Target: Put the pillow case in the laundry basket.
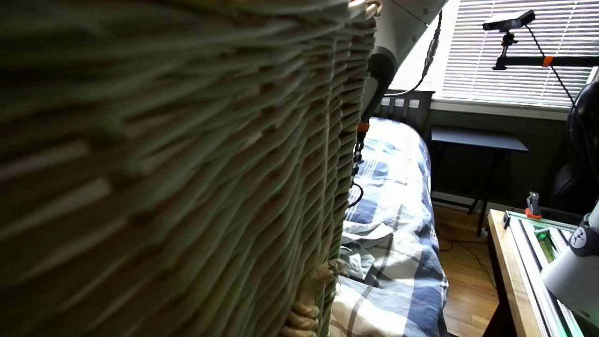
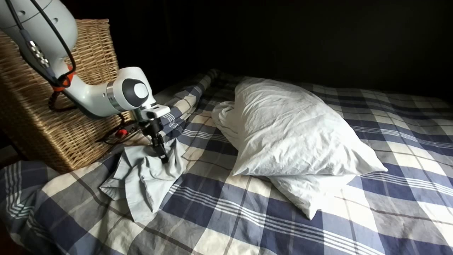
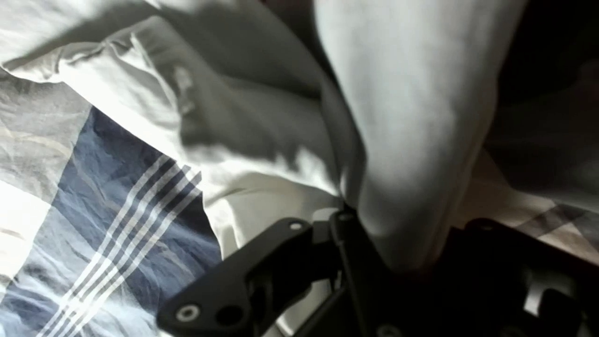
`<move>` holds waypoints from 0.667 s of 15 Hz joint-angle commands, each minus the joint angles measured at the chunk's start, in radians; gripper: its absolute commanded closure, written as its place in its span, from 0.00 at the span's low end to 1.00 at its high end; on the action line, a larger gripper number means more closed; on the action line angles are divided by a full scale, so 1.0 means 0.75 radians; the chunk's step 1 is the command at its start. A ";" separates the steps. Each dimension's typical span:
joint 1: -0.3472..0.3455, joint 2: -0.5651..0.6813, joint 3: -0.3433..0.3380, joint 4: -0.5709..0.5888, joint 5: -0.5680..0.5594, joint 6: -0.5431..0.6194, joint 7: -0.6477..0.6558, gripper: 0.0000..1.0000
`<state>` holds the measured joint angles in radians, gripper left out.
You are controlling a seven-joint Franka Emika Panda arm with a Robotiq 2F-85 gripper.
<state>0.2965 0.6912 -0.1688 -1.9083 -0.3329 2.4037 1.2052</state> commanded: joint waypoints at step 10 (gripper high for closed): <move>0.075 -0.527 -0.072 -0.316 -0.169 0.239 0.261 0.96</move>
<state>0.3115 0.4742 -0.1968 -2.0055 -0.3762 2.5004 1.2858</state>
